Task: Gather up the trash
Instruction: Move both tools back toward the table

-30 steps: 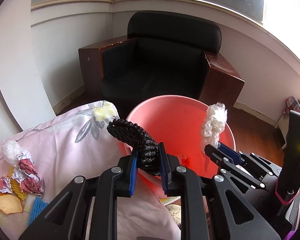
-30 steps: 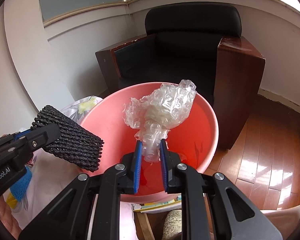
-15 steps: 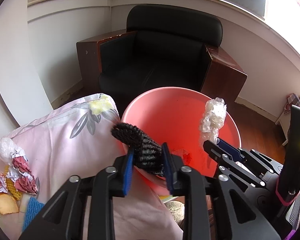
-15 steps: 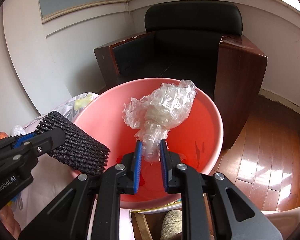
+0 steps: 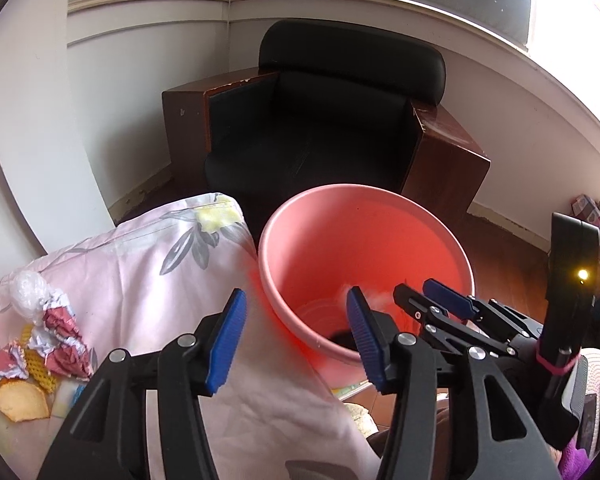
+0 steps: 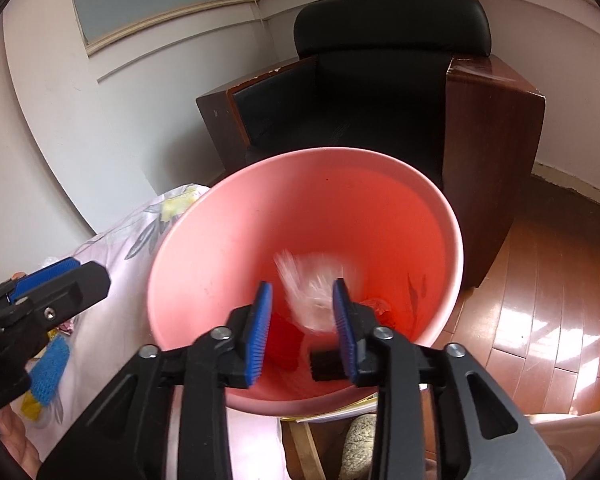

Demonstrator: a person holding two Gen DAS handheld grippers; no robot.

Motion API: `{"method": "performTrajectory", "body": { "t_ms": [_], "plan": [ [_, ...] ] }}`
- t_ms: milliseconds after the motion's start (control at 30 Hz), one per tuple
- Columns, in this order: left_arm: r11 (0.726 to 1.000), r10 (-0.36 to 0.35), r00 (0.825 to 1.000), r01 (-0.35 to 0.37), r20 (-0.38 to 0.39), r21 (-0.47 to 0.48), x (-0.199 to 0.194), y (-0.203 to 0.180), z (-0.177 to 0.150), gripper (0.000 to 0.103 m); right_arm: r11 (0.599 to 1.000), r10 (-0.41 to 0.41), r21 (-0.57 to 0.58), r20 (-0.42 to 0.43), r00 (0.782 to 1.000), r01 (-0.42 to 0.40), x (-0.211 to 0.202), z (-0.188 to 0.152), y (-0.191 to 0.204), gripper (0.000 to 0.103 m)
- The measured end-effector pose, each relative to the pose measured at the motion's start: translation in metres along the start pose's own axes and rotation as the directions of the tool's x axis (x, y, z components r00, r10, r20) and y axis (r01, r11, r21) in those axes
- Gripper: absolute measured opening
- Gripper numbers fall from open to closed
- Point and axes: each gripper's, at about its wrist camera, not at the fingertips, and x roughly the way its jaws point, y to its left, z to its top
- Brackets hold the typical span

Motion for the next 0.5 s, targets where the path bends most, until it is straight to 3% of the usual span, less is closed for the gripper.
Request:
{"method": "performTrajectory", "body": {
  "t_ms": [500],
  "plan": [
    [0.995, 0.028, 0.999, -0.024, 0.039, -0.099, -0.064, 0.042, -0.026, 0.055, 0.997, 0.079, -0.017, 0.016, 0.997, -0.079, -0.041, -0.012, 0.026, 0.039]
  ]
}}
